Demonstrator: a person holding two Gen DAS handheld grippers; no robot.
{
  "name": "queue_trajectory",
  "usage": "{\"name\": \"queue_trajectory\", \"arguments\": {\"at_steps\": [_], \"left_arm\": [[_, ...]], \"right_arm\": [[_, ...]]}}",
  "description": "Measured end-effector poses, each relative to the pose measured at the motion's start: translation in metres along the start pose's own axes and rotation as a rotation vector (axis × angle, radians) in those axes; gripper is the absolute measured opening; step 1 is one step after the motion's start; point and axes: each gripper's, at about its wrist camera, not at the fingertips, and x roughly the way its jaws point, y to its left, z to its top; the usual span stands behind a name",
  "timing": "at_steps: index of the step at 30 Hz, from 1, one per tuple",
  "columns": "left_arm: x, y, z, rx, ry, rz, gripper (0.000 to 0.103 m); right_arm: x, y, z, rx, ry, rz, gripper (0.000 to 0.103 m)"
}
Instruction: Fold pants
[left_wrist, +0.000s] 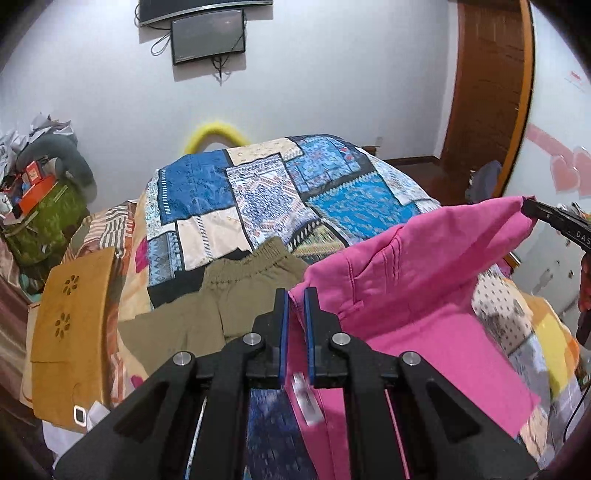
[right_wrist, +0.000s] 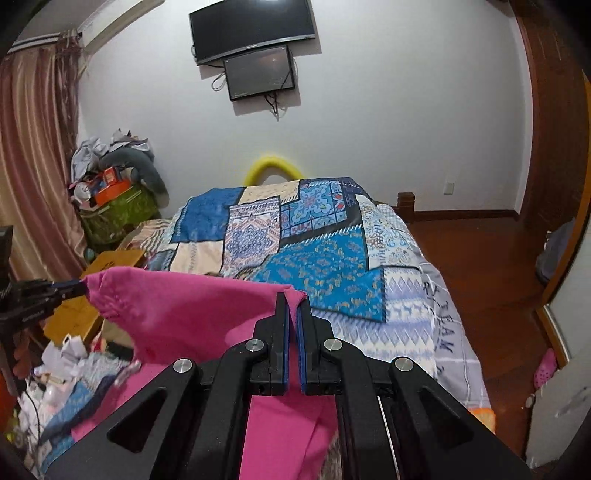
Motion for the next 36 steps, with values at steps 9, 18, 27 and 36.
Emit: {"name": "queue_trajectory", "arguments": {"at_steps": [9, 18, 27, 36], "left_arm": [[-0.026, -0.011, -0.054, 0.029, 0.026, -0.023, 0.008], [-0.022, -0.019, -0.122, 0.007, 0.135, -0.106, 0.008], [-0.016, -0.013, -0.161, -0.042, 0.204, -0.07, 0.008], [-0.048, -0.016, -0.155, 0.001, 0.139, -0.029, 0.025]], "right_arm": [[-0.043, 0.012, -0.049, -0.005, 0.005, 0.01, 0.003], [-0.051, 0.019, -0.112, -0.009, 0.099, -0.001, 0.003], [-0.057, 0.018, -0.17, 0.084, 0.178, -0.007, 0.006], [-0.081, 0.018, -0.18, 0.083, 0.17, -0.085, 0.024]]}}
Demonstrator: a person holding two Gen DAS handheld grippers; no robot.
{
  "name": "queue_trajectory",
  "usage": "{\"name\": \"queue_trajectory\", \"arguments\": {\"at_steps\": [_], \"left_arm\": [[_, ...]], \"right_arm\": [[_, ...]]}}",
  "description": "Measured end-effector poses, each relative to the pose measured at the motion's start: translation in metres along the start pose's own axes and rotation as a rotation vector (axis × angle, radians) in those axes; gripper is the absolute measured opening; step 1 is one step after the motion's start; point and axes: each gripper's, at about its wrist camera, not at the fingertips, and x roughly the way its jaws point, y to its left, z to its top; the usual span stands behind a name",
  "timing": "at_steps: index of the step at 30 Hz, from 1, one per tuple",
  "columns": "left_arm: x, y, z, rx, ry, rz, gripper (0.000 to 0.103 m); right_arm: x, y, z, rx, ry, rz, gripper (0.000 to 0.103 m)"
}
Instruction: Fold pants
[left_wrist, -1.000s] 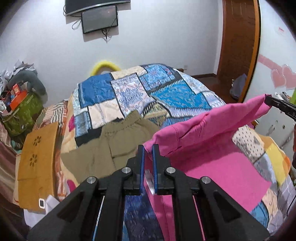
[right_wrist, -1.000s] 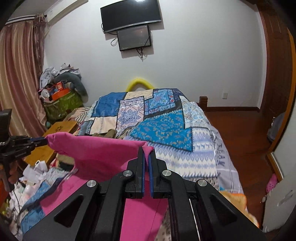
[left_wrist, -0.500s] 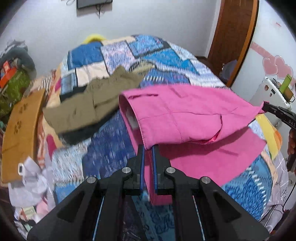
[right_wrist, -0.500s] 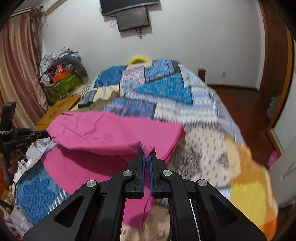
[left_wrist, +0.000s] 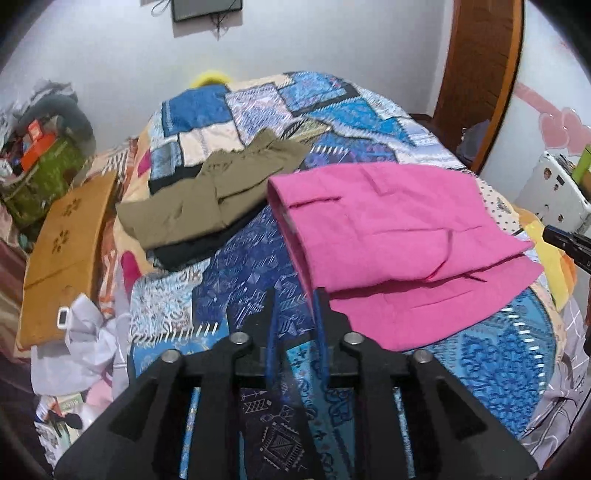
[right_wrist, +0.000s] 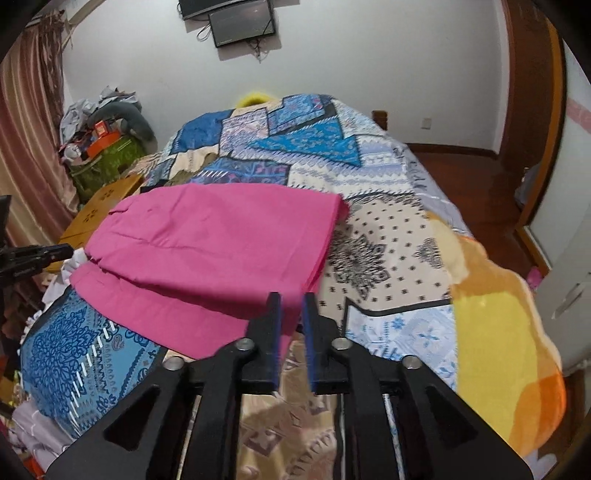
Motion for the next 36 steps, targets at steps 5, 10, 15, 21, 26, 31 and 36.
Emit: {"name": "queue_trajectory", "arguments": {"at_steps": [5, 10, 15, 21, 26, 31, 36], "left_arm": [[-0.012, -0.021, 0.012, 0.07, -0.052, -0.016, 0.062], [-0.001, -0.048, 0.025, 0.151, -0.024, -0.052, 0.079], [0.022, -0.065, 0.023, 0.219, 0.042, -0.052, 0.081], [0.049, -0.077, 0.02, 0.284, 0.111, -0.066, 0.081], [0.053, -0.077, 0.035, 0.263, 0.112, -0.09, 0.081], [0.051, -0.072, 0.048, 0.221, 0.107, -0.138, 0.081], [0.054, -0.067, 0.053, 0.175, 0.135, -0.201, 0.081]], "right_arm": [[-0.021, 0.003, 0.005, -0.02, -0.071, -0.045, 0.052], [-0.018, 0.025, 0.014, -0.113, -0.062, 0.0, 0.071], [0.002, 0.049, 0.017, -0.185, -0.02, 0.072, 0.072], [0.036, 0.07, 0.016, -0.239, 0.068, 0.141, 0.072], [0.057, 0.085, 0.019, -0.279, 0.129, 0.18, 0.072], [0.071, 0.102, 0.026, -0.314, 0.158, 0.207, 0.063], [0.085, 0.11, 0.034, -0.332, 0.17, 0.225, 0.018]]}}
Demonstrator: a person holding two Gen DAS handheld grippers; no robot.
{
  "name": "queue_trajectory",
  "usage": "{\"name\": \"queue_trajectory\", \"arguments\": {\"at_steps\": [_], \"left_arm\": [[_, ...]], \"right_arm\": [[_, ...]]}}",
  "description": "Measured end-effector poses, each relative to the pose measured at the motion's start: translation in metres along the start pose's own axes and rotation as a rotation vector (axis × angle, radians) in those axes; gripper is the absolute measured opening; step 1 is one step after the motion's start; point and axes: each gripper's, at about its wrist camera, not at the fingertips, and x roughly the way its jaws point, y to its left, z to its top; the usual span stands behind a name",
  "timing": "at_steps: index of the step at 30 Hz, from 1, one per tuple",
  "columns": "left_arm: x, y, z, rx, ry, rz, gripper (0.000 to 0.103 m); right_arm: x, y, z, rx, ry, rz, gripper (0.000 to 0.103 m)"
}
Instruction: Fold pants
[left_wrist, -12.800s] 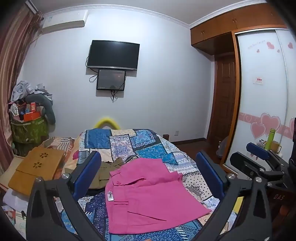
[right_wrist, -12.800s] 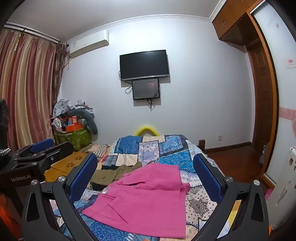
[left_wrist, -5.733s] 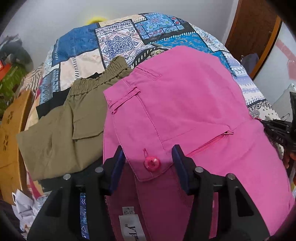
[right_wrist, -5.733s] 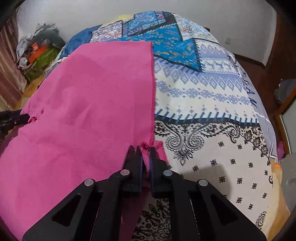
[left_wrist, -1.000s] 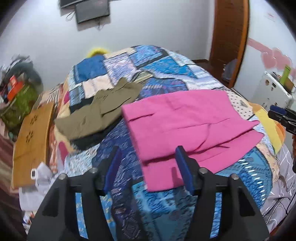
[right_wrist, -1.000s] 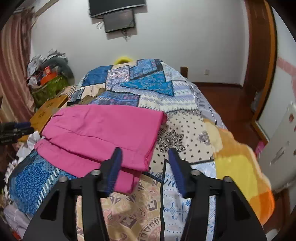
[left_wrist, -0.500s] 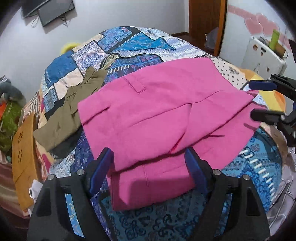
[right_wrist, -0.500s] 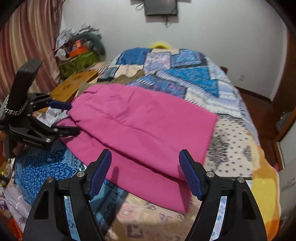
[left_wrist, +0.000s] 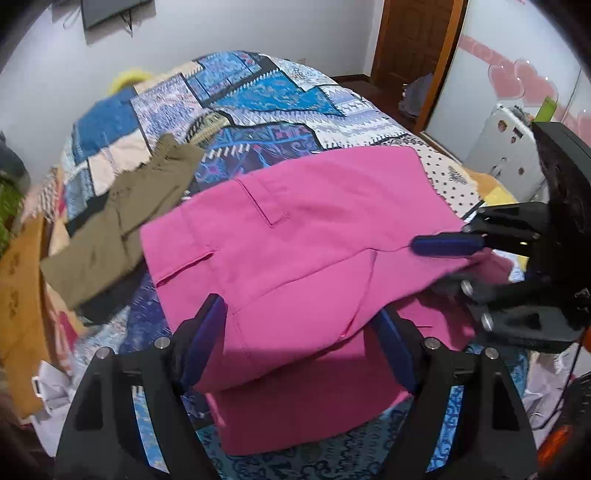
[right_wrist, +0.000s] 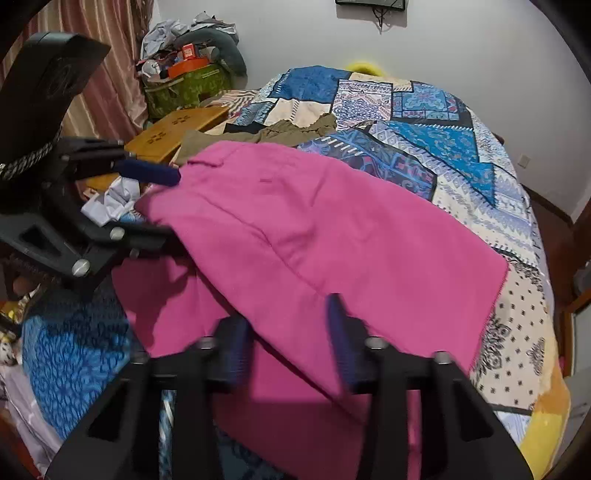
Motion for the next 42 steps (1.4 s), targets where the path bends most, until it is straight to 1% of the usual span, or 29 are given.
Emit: {"name": "queue_trajectory", "arguments": {"at_steps": [2, 5, 6, 7, 9, 11, 12, 14, 17, 22, 25, 29, 34, 38, 41, 42], "left_arm": [[0.001, -0.003, -0.002, 0.015, -0.001, -0.014, 0.081], [0.004, -0.011, -0.007, 0.053, 0.005, -0.015, 0.081], [0.006, -0.015, -0.008, 0.072, 0.004, 0.005, 0.08], [0.006, -0.017, -0.009, 0.085, -0.001, 0.024, 0.078], [0.006, -0.021, -0.009, 0.108, -0.017, 0.061, 0.067], [0.005, -0.023, -0.008, 0.126, -0.028, 0.11, 0.045], [0.004, -0.022, -0.008, 0.125, -0.032, 0.111, 0.042], [-0.004, -0.022, -0.006, 0.114, -0.059, 0.099, 0.022], [-0.018, -0.026, -0.005, 0.123, -0.098, 0.13, 0.013], [-0.035, -0.033, -0.011, 0.133, -0.117, 0.113, 0.012], [-0.041, -0.04, -0.019, 0.147, -0.116, 0.105, 0.012], [-0.039, -0.045, -0.03, 0.151, -0.095, 0.083, 0.012], [-0.03, -0.05, -0.045, 0.137, -0.066, 0.067, 0.012], [-0.028, -0.046, -0.054, 0.107, -0.046, 0.037, 0.014], [-0.033, -0.043, -0.059, 0.084, -0.043, 0.025, 0.021], [-0.036, -0.042, -0.062, 0.077, -0.043, 0.02, 0.021]], "right_arm": [[-0.002, -0.003, 0.004, 0.02, -0.022, 0.02, 0.009], [-0.009, -0.004, 0.006, 0.035, -0.064, 0.024, 0.007], [-0.01, -0.004, 0.007, 0.037, -0.071, 0.025, 0.007], [-0.013, -0.004, 0.007, 0.039, -0.083, 0.028, 0.006], [-0.013, -0.006, 0.009, 0.041, -0.095, 0.029, 0.006], [-0.016, -0.006, 0.01, 0.047, -0.108, 0.029, 0.005], [-0.017, -0.006, 0.011, 0.052, -0.113, 0.031, 0.005], [-0.02, -0.006, 0.013, 0.059, -0.121, 0.047, 0.005], [-0.025, 0.001, 0.013, 0.039, -0.132, 0.051, 0.005], [-0.039, 0.011, 0.01, 0.015, -0.157, 0.054, 0.004], [-0.046, 0.015, 0.004, 0.003, -0.158, 0.056, 0.004], [-0.047, 0.02, -0.006, -0.006, -0.135, 0.054, 0.005], [-0.041, 0.023, -0.021, 0.017, -0.109, 0.057, 0.005], [-0.037, 0.027, -0.03, 0.025, -0.091, 0.061, 0.009], [-0.039, 0.03, -0.035, 0.032, -0.082, 0.067, 0.009], [-0.04, 0.03, -0.036, 0.034, -0.075, 0.064, 0.01]]}}
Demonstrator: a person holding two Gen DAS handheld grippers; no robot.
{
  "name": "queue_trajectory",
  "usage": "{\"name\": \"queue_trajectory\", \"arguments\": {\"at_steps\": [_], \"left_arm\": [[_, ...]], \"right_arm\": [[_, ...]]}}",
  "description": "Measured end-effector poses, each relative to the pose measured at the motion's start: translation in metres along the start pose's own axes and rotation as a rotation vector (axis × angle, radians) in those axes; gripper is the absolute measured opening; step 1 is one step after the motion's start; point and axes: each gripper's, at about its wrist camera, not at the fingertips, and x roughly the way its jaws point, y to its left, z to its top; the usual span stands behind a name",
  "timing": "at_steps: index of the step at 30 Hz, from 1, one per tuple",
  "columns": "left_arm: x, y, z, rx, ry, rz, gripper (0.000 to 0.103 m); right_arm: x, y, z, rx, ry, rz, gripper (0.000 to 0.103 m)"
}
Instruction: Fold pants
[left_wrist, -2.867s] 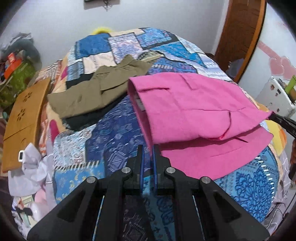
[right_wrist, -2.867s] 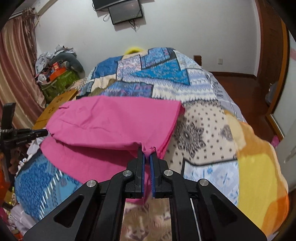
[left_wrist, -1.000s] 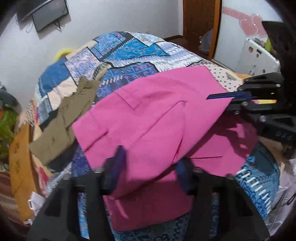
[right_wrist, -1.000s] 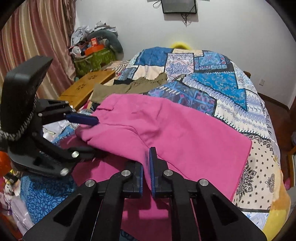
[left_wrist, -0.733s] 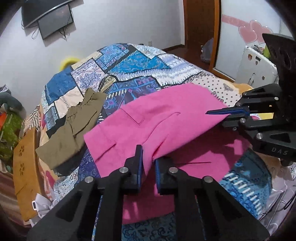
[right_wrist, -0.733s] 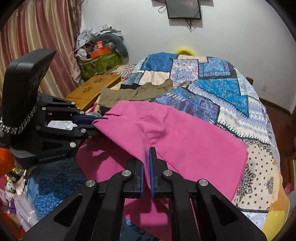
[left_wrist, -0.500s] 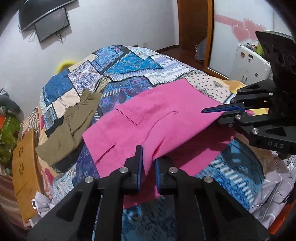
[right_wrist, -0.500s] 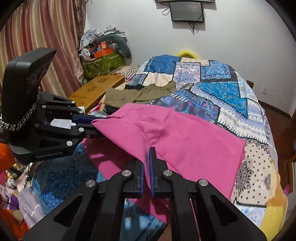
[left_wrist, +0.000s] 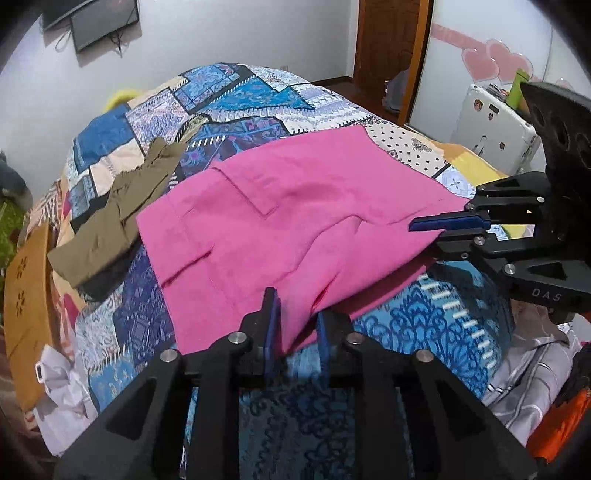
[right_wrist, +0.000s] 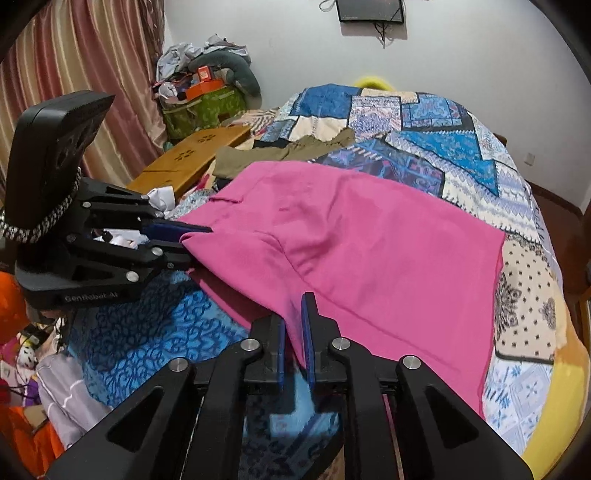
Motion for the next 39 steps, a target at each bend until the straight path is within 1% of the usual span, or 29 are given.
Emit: {"name": "queue_trajectory", "arguments": {"at_steps": [1, 3, 4, 5, 6, 7, 10, 12, 14, 17, 21, 23, 25, 26, 29, 31, 33, 35, 37, 39], "left_arm": [[-0.002, 0.001, -0.002, -0.006, -0.001, -0.003, 0.023], [-0.01, 0.005, -0.005, -0.026, -0.004, -0.021, 0.026], [-0.014, 0.007, -0.006, -0.035, -0.009, -0.026, 0.029], [-0.018, 0.01, -0.007, -0.045, -0.017, -0.03, 0.033], [-0.022, 0.012, -0.007, -0.054, -0.024, -0.032, 0.035], [-0.027, 0.015, -0.006, -0.07, -0.037, -0.037, 0.037], [-0.036, 0.025, 0.001, -0.114, -0.067, -0.044, 0.039], [-0.04, 0.032, 0.01, -0.149, -0.085, -0.047, 0.039], [-0.038, 0.036, 0.018, -0.175, -0.092, -0.045, 0.043], [-0.028, 0.038, 0.028, -0.204, -0.086, -0.061, 0.046], [-0.006, 0.035, 0.029, -0.205, -0.043, -0.074, 0.046], [0.007, 0.033, 0.026, -0.191, -0.008, -0.054, 0.046], [0.02, 0.032, 0.018, -0.165, 0.026, -0.016, 0.046], [0.023, 0.032, 0.013, -0.152, 0.027, 0.005, 0.047], [0.019, 0.038, 0.003, -0.15, 0.004, 0.006, 0.048], [0.015, 0.044, -0.004, -0.159, 0.004, 0.03, 0.048], [0.014, 0.049, -0.01, -0.163, 0.004, 0.039, 0.051], [0.011, 0.052, -0.015, -0.167, -0.002, 0.045, 0.055], [0.009, 0.054, -0.019, -0.165, -0.004, 0.068, 0.06], [0.008, 0.056, -0.022, -0.172, -0.007, 0.067, 0.06]], "right_arm": [[-0.003, 0.0, -0.001, 0.003, 0.004, 0.002, 0.011], [-0.009, 0.0, -0.003, 0.015, 0.006, 0.014, 0.02], [-0.013, 0.0, -0.004, 0.021, 0.002, 0.022, 0.023], [-0.017, 0.0, -0.004, 0.025, -0.008, 0.026, 0.027], [-0.023, -0.001, -0.003, 0.028, -0.027, 0.026, 0.03], [-0.028, -0.001, -0.002, 0.031, -0.041, 0.025, 0.031], [-0.036, -0.003, 0.003, 0.055, -0.077, 0.019, 0.037], [-0.036, -0.007, 0.007, 0.084, -0.096, 0.013, 0.043], [-0.032, -0.012, 0.012, 0.12, -0.101, 0.006, 0.043], [-0.018, -0.019, 0.017, 0.171, -0.085, 0.012, 0.043], [0.001, -0.023, 0.015, 0.201, -0.04, 0.017, 0.043], [0.012, -0.024, 0.01, 0.199, 0.002, 0.006, 0.043], [0.018, -0.027, 0.003, 0.198, 0.03, 0.004, 0.043], [0.016, -0.028, 0.0, 0.194, 0.023, 0.005, 0.043], [0.007, -0.029, -0.007, 0.178, 0.01, -0.016, 0.043], [0.002, -0.033, -0.012, 0.185, 0.012, -0.03, 0.043], [-0.004, -0.037, -0.019, 0.199, 0.007, -0.031, 0.043], [-0.009, -0.04, -0.025, 0.202, 0.004, -0.064, 0.043], [-0.014, -0.043, -0.03, 0.206, 0.001, -0.08, 0.041], [-0.019, -0.046, -0.035, 0.217, 0.001, -0.098, 0.041]]}}
